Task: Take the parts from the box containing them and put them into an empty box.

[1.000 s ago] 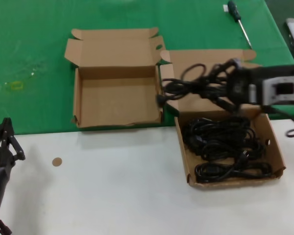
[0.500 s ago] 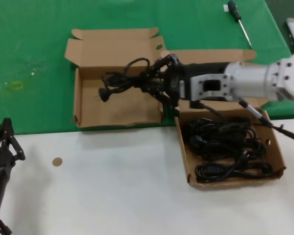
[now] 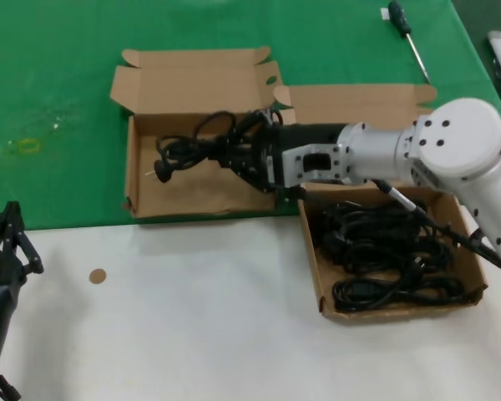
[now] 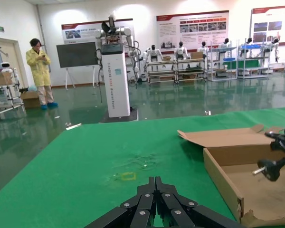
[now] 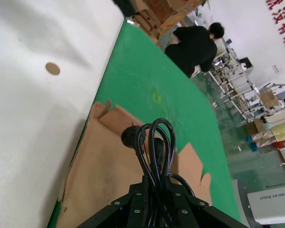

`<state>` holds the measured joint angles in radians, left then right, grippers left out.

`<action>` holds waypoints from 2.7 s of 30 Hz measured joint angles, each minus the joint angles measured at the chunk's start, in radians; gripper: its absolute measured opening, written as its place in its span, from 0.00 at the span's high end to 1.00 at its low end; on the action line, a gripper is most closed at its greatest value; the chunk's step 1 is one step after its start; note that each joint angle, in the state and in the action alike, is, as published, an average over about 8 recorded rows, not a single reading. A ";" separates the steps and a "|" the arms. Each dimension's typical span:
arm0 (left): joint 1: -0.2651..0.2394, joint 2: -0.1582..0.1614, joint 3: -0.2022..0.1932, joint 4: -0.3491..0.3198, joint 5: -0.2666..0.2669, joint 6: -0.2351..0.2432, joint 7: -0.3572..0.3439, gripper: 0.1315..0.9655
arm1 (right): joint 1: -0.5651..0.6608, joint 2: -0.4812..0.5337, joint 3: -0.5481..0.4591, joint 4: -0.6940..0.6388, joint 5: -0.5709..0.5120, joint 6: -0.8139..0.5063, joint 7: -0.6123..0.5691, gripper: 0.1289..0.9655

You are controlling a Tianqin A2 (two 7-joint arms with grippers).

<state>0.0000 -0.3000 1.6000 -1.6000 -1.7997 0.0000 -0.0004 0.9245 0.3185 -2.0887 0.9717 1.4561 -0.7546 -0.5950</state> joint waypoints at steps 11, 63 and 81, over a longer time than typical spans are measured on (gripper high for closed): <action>0.000 0.000 0.000 0.000 0.000 0.000 0.000 0.98 | 0.012 -0.036 0.001 -0.097 0.009 0.019 -0.075 0.91; 0.000 0.000 0.000 0.000 0.000 0.000 0.000 0.96 | -0.116 0.066 0.057 0.142 0.036 0.051 0.039 0.07; 0.000 0.000 0.000 0.000 0.000 0.000 0.000 0.79 | -0.288 0.048 0.148 0.245 0.101 0.200 0.157 0.00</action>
<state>0.0000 -0.3000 1.6001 -1.6000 -1.7998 0.0000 -0.0003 0.6368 0.3670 -1.9406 1.2162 1.5569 -0.5549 -0.4382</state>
